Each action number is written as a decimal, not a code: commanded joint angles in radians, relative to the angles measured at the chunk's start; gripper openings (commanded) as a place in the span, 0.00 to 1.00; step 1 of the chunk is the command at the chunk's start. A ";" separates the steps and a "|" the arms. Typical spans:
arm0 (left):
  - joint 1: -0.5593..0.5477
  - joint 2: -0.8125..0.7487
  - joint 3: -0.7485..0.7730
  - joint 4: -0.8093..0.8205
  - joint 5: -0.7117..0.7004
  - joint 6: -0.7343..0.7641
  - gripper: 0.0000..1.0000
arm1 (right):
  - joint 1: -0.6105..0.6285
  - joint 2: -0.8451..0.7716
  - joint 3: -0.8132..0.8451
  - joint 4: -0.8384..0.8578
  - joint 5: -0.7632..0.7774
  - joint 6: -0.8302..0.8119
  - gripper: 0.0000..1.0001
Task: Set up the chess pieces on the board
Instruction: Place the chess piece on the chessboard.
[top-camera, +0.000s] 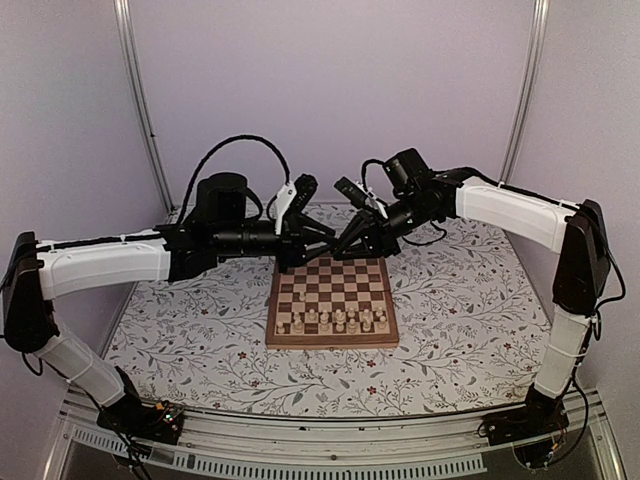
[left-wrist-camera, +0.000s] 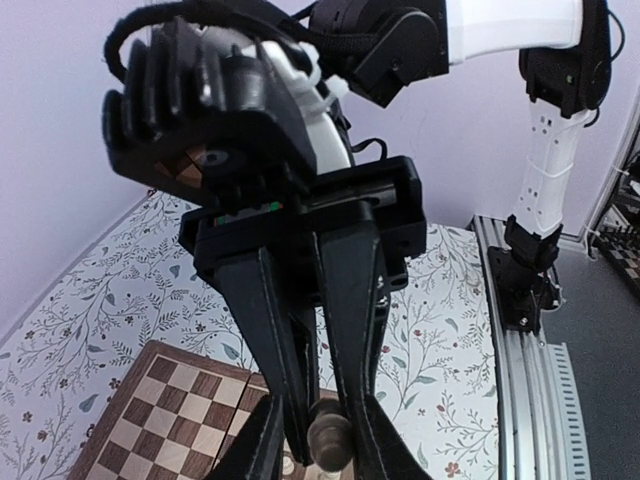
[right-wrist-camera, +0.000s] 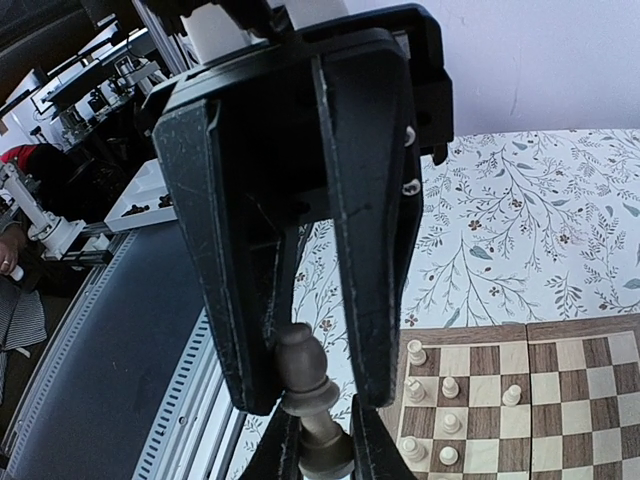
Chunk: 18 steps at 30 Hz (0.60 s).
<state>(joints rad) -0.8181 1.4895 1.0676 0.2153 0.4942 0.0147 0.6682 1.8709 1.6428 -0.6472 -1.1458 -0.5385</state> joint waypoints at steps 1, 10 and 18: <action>-0.011 0.024 0.044 -0.047 0.021 0.004 0.25 | 0.002 0.002 0.016 -0.013 -0.011 -0.002 0.12; -0.009 0.028 0.066 -0.100 0.001 0.013 0.33 | 0.002 0.001 0.014 -0.012 -0.007 -0.005 0.12; -0.007 0.031 0.078 -0.135 -0.012 0.021 0.22 | 0.002 0.008 0.017 -0.013 -0.005 -0.003 0.12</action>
<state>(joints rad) -0.8181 1.5097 1.1149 0.1196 0.5018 0.0242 0.6674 1.8709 1.6428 -0.6502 -1.1358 -0.5385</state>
